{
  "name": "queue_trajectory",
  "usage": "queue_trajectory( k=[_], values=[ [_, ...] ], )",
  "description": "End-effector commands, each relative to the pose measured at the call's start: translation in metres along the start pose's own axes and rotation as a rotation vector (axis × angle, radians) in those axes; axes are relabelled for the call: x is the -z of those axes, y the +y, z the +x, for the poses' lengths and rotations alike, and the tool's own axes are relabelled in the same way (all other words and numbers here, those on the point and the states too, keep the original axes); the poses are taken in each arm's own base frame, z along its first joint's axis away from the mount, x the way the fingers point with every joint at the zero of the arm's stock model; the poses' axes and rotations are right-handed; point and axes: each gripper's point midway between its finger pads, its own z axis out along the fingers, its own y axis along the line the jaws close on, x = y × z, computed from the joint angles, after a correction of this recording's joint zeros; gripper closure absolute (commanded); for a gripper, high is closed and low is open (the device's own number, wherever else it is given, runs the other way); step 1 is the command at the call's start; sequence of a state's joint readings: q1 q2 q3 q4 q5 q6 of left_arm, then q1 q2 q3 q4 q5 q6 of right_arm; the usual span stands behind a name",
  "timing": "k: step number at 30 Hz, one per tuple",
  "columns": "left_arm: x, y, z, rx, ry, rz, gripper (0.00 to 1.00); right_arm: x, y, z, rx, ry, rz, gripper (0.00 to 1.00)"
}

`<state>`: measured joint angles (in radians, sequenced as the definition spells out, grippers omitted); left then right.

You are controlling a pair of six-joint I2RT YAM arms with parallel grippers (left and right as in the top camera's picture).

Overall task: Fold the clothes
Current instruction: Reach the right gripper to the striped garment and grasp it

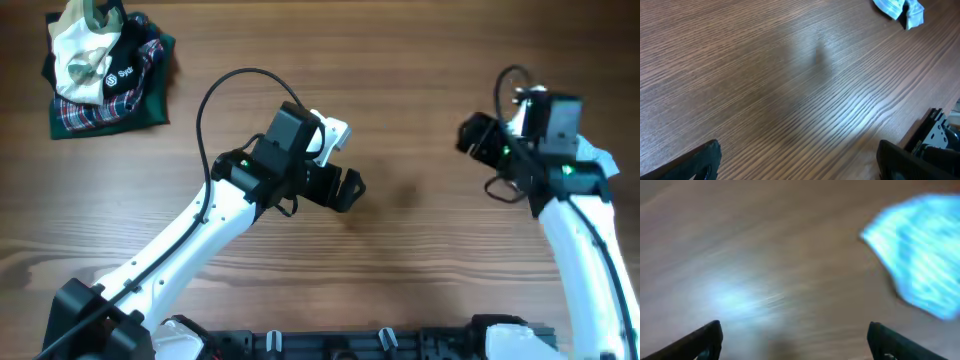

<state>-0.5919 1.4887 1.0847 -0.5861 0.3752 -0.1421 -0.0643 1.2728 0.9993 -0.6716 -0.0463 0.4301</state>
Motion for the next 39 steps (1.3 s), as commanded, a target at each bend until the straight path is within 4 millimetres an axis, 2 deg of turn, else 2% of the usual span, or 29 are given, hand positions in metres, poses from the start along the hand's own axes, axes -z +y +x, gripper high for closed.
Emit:
queue_trajectory(
  k=[1,4,5,6,7,13,18,21,28,29,31,34,35,36,37,39],
  values=[
    [0.003,-0.006,-0.006,-0.031,-0.012,0.02,0.0,-0.034,-0.049,0.002,-0.187,0.032,0.222,0.09],
    [0.003,-0.006,-0.006,-0.031,-0.012,0.02,0.0,-0.066,-0.076,0.009,-0.223,0.089,0.306,0.13],
    [0.003,-0.006,-0.006,-0.03,-0.012,0.02,0.0,-0.071,-0.082,0.011,-0.227,0.094,0.331,0.17],
    [0.003,-0.006,-0.006,-0.011,-0.014,0.02,0.0,-0.074,-0.099,0.013,-0.272,0.085,0.407,0.23],
    [0.003,-0.007,-0.008,0.012,-0.022,0.022,0.0,-0.075,-0.108,0.013,-0.299,0.074,0.451,0.23],
    [0.003,-0.007,-0.008,0.014,-0.023,0.023,0.0,-0.079,-0.111,-0.004,-0.294,-0.003,0.46,0.25],
    [0.003,-0.006,-0.007,0.039,-0.016,0.022,0.0,-0.084,-0.114,-0.008,-0.29,-0.021,0.475,0.27],
    [0.003,-0.006,-0.006,0.039,-0.015,0.022,0.0,-0.092,-0.116,-0.004,-0.288,-0.009,0.483,0.28],
    [0.002,-0.006,-0.007,0.039,-0.016,0.021,0.0,-0.12,-0.128,0.017,-0.248,0.074,0.526,0.3],
    [0.002,-0.006,-0.007,0.038,-0.016,0.021,0.0,-0.123,-0.13,0.02,-0.247,0.087,0.534,0.35],
    [0.002,-0.006,-0.007,0.038,-0.017,0.022,0.0,-0.126,-0.133,0.023,-0.242,0.101,0.54,0.53],
    [0.002,-0.006,-0.007,0.038,-0.017,0.022,0.0,-0.127,-0.132,0.023,-0.23,0.104,0.532,0.91],
    [0.002,-0.006,-0.007,0.038,-0.017,0.022,0.01,-0.127,-0.129,0.023,-0.233,0.108,0.514,0.96],
    [0.002,-0.006,-0.007,0.038,-0.017,0.022,0.01,-0.13,-0.12,0.023,-0.236,0.123,0.461,0.96],
    [0.002,-0.006,-0.007,0.038,-0.017,0.022,0.03,-0.134,-0.1,0.021,-0.183,0.153,0.34,0.96],
    [0.006,0.003,-0.009,0.051,-0.029,-0.013,0.04,-0.129,-0.063,0.013,-0.121,0.176,0.14,0.96]
  ],
)
